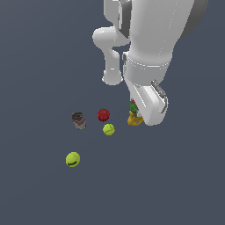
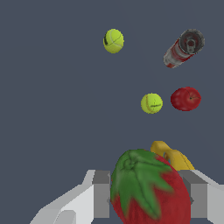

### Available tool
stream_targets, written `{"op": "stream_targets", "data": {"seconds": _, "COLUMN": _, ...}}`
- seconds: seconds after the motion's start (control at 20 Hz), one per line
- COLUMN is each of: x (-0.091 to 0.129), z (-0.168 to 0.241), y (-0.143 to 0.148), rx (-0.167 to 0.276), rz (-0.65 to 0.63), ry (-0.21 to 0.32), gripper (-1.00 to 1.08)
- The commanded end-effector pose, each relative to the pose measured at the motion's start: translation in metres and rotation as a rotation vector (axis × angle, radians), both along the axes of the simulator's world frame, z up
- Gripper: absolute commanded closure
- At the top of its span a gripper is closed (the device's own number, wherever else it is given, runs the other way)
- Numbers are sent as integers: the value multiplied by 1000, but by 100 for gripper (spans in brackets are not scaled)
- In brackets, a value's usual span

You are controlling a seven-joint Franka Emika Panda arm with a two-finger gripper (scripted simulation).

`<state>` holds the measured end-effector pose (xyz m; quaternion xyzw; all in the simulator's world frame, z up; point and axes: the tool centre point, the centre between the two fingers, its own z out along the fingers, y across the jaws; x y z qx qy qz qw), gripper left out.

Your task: Pick up a designated object from a clutter of objects.

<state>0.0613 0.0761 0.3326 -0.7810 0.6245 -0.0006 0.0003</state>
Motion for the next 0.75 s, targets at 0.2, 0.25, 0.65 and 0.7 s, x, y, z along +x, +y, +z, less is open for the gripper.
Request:
{"op": "stream_targets", "data": {"seconds": 0.2, "x": 0, "z": 48, "y": -3, "rx": 0, "rz": 1, "ry": 1, "gripper": 108}}
{"op": "stream_targets", "data": {"seconds": 0.25, "x": 0, "z": 53, "y": -4, "rx": 0, "rz": 1, "ry": 1, "gripper": 108}}
{"op": "stream_targets", "data": {"seconds": 0.65, "x": 1, "z": 74, "y": -5, "rx": 0, "rz": 2, "ry": 1, "gripper": 108}}
{"op": "stream_targets", "data": {"seconds": 0.7, "x": 1, "z": 74, "y": -5, "rx": 0, "rz": 2, "ry": 1, "gripper": 108}}
